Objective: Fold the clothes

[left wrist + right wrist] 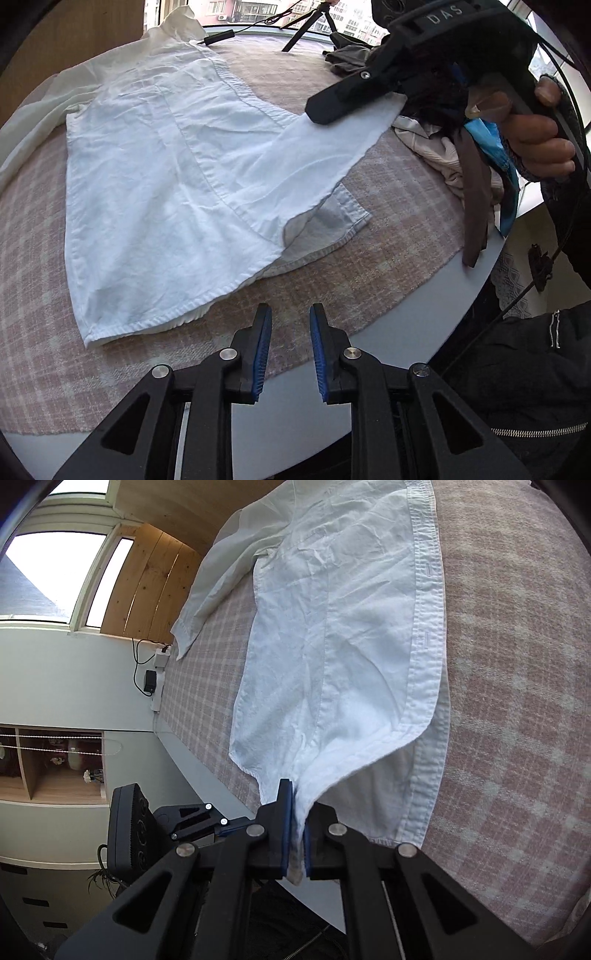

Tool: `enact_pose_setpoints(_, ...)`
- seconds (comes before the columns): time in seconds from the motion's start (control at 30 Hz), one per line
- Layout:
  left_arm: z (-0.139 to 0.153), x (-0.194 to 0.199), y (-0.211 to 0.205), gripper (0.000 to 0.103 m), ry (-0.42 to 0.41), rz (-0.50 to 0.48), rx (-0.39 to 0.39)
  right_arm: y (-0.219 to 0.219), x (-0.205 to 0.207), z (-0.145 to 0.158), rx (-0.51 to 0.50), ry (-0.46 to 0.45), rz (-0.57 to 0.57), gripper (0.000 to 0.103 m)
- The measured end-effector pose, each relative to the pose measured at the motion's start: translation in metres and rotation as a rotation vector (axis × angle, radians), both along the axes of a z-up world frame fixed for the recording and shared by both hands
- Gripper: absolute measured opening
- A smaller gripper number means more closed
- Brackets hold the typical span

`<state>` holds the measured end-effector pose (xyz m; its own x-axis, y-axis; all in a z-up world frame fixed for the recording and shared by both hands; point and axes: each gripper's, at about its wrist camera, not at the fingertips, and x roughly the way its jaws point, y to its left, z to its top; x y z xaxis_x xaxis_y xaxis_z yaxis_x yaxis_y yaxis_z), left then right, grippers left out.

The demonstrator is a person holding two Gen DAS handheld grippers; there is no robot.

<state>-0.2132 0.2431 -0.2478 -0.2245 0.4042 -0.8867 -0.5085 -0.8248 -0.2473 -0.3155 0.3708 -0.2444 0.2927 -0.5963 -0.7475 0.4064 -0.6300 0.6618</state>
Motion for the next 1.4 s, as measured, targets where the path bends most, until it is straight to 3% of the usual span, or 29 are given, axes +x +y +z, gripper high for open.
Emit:
enact_pose_setpoints(0.13, -0.005, -0.016, -0.007, 0.019, 0.052, 0.079, -0.039, 0.002, -0.006, 0.013, -0.015, 0.022, -0.009, 0.005)
enact_pose_setpoints(0.33, -0.013, -0.025, -0.058, 0.020, 0.100, 0.269, -0.151, 0.006, -0.012, 0.020, -0.029, 0.022, -0.018, 0.005)
enact_pose_setpoints(0.43, -0.014, -0.026, -0.079, 0.021, 0.121, 0.353, -0.193, 0.005, -0.009, 0.017, -0.019, 0.018, -0.001, 0.005)
enact_pose_setpoints(0.6, -0.022, -0.025, -0.092, 0.021, 0.105, 0.412, -0.216, 0.004, -0.005, 0.003, 0.020, 0.011, 0.023, 0.005)
enact_pose_setpoints(0.8, -0.026, -0.005, -0.086, 0.022, 0.059, 0.323, -0.243, 0.003, 0.010, -0.019, 0.080, 0.021, 0.073, 0.005)
enact_pose_setpoints(0.93, -0.011, 0.021, -0.081, 0.022, 0.009, 0.220, -0.218, 0.009, 0.013, -0.033, 0.089, -0.017, 0.056, 0.005)
enact_pose_setpoints(1.03, 0.017, 0.029, -0.057, 0.028, 0.064, 0.138, -0.160, 0.013, 0.010, -0.037, 0.074, -0.052, 0.030, 0.005)
enact_pose_setpoints(1.1, 0.031, 0.028, -0.031, 0.042, 0.127, 0.076, -0.132, 0.010, 0.008, -0.033, 0.062, -0.052, 0.029, 0.005)
enact_pose_setpoints(1.27, 0.032, 0.015, 0.029, 0.044, 0.237, -0.033, -0.169, 0.001, 0.003, -0.023, 0.073, -0.020, 0.023, 0.005)
enact_pose_setpoints(1.4, 0.031, 0.007, 0.050, 0.044, 0.272, -0.044, -0.145, 0.000, 0.004, -0.020, 0.078, -0.020, 0.016, 0.005)
